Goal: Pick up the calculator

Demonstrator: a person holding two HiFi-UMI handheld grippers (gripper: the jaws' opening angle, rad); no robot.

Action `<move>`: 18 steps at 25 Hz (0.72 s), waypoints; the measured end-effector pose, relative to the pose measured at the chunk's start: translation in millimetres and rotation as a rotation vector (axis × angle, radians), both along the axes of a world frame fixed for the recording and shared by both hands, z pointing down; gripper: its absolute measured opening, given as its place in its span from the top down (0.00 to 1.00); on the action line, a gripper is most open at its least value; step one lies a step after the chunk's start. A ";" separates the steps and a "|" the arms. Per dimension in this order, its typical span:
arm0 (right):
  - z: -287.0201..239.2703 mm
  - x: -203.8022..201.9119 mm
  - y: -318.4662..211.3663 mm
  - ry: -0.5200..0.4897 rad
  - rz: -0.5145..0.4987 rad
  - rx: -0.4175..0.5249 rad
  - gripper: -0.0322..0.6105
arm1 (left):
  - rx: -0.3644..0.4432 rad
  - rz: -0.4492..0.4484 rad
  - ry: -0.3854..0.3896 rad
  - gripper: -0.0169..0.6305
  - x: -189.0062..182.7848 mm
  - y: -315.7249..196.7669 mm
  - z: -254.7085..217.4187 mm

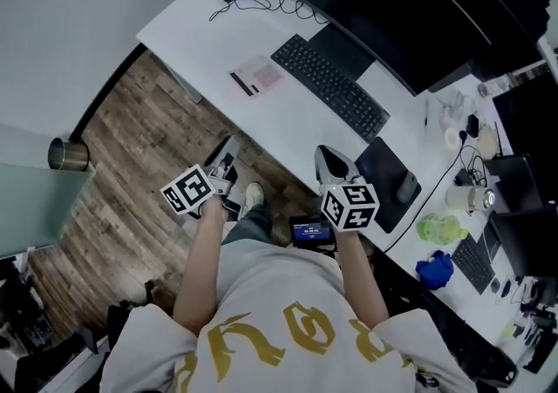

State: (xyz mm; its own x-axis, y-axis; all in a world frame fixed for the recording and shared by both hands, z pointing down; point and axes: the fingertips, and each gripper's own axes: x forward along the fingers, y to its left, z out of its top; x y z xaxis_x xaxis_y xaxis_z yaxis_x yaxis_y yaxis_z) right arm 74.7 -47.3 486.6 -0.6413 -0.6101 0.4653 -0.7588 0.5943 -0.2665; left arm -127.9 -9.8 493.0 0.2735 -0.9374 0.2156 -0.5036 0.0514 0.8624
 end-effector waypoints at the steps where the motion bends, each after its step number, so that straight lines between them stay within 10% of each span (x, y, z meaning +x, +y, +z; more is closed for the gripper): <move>1: 2.5 -5.2 -9.9 0.011 0.011 -0.008 0.91 | -0.013 0.008 0.012 0.81 -7.4 -13.1 5.3; 18: 37.8 -38.2 -96.6 0.138 0.155 -0.085 0.91 | -0.193 0.078 0.172 0.80 -66.6 -133.0 93.7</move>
State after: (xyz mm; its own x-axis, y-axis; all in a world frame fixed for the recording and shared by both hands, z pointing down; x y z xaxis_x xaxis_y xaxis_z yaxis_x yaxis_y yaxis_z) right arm 36.5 -143.9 524.4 -0.4700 -0.6511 0.5959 -0.8718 0.4478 -0.1984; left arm -194.4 -142.8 586.7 0.3917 -0.8578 0.3327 -0.3598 0.1900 0.9135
